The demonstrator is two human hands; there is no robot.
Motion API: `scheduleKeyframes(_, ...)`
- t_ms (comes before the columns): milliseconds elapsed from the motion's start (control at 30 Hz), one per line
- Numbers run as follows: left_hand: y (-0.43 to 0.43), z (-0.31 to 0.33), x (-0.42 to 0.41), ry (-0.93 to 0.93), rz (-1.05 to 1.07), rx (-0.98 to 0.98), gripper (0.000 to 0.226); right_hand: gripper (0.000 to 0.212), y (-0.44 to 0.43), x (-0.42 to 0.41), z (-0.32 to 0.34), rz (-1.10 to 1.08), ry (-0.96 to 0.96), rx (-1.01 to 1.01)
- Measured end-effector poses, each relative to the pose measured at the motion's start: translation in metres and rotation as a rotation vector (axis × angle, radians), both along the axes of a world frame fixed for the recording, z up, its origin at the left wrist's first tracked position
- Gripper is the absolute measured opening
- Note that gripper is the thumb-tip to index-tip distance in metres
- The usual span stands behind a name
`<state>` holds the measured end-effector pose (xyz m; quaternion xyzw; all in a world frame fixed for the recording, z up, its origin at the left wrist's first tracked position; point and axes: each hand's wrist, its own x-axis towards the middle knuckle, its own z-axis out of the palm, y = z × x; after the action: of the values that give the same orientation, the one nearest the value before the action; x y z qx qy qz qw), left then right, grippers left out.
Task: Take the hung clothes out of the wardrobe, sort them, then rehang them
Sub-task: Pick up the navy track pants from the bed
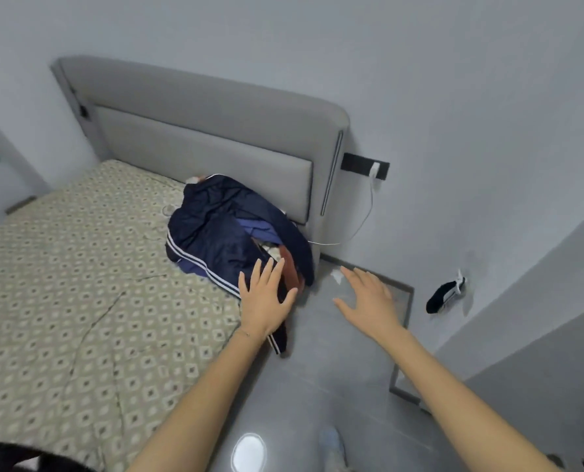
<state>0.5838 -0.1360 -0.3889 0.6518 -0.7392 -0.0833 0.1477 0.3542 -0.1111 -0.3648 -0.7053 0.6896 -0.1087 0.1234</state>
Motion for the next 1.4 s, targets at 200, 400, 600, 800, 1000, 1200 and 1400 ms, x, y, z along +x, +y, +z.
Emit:
scheduleKeyframes(200,-0.049,-0.008,0.053,-0.003,0.156,0.000,0.085,0.071,-0.083,0.052,-0.009,0.161,0.024,-0.004)
scheduleKeyframes(400,-0.111,-0.015,0.086,-0.005,0.274,0.050,0.089,0.072,-0.176,0.093,-0.012,0.293,0.036,0.019)
scheduleKeyframes(600,-0.160,-0.018,0.120,0.023,0.407,0.069,0.084,0.073,-0.259,0.131,-0.014,0.423,0.066,0.018)
scheduleKeyframes(800,-0.194,-0.027,0.158,0.031,0.493,0.074,0.092,0.074,-0.314,0.172,-0.022,0.533,0.099,0.019)
scheduleKeyframes(1000,-0.240,-0.045,0.210,0.060,0.556,0.119,0.094,0.073,-0.373,0.226,-0.033,0.602,0.117,0.038)
scheduleKeyframes(1200,-0.298,-0.059,0.266,0.103,0.561,0.126,0.094,0.074,-0.431,0.277,-0.040,0.583,0.148,0.091)
scheduleKeyframes(1400,-0.356,-0.062,0.318,0.092,0.559,0.148,0.097,0.074,-0.491,0.322,-0.040,0.556,0.189,0.099)
